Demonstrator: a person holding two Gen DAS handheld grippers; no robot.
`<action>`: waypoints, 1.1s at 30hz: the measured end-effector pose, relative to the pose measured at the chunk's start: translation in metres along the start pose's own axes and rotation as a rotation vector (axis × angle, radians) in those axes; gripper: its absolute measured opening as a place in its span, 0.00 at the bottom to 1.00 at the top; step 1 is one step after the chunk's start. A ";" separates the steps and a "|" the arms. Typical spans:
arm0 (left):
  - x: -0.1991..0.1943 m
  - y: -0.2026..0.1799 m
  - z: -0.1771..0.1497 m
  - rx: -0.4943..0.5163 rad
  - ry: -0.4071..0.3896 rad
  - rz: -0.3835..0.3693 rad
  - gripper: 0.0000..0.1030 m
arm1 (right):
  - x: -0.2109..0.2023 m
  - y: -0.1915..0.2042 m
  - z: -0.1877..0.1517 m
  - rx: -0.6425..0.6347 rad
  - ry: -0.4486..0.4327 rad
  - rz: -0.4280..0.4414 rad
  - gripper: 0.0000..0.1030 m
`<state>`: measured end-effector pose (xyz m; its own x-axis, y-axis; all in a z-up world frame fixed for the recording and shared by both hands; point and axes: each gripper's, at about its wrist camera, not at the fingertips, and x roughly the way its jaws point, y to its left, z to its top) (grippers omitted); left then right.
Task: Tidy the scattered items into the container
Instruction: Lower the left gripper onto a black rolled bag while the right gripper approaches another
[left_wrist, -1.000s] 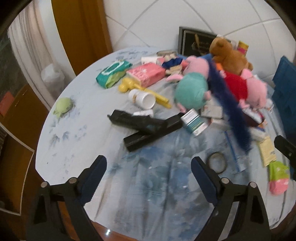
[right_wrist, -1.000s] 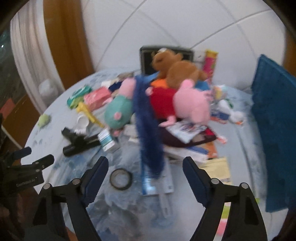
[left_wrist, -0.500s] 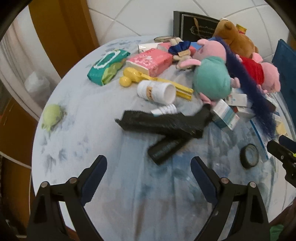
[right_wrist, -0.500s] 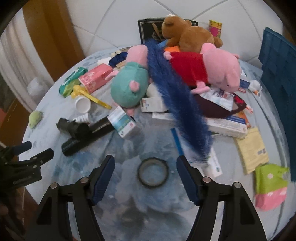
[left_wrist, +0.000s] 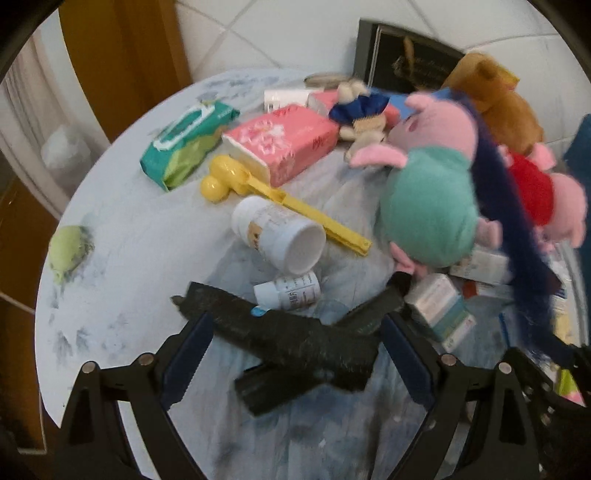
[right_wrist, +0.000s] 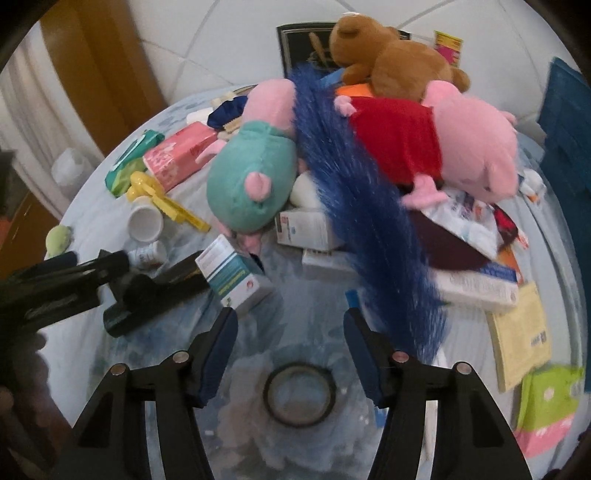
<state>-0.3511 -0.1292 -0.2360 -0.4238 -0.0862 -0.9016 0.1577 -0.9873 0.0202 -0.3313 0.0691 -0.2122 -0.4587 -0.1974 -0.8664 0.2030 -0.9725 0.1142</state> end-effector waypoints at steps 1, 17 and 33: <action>0.006 0.000 -0.003 0.003 0.016 0.008 0.90 | 0.003 0.000 0.002 -0.007 0.003 0.007 0.58; -0.012 0.106 -0.060 -0.097 0.029 0.140 0.90 | 0.022 0.050 -0.007 -0.073 0.048 0.117 0.58; 0.044 0.095 -0.013 0.212 0.056 -0.067 0.80 | 0.060 0.107 -0.010 0.279 0.064 0.038 0.58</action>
<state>-0.3430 -0.2249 -0.2797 -0.3760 -0.0176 -0.9265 -0.0623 -0.9971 0.0442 -0.3282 -0.0452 -0.2571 -0.3978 -0.2351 -0.8868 -0.0307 -0.9627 0.2690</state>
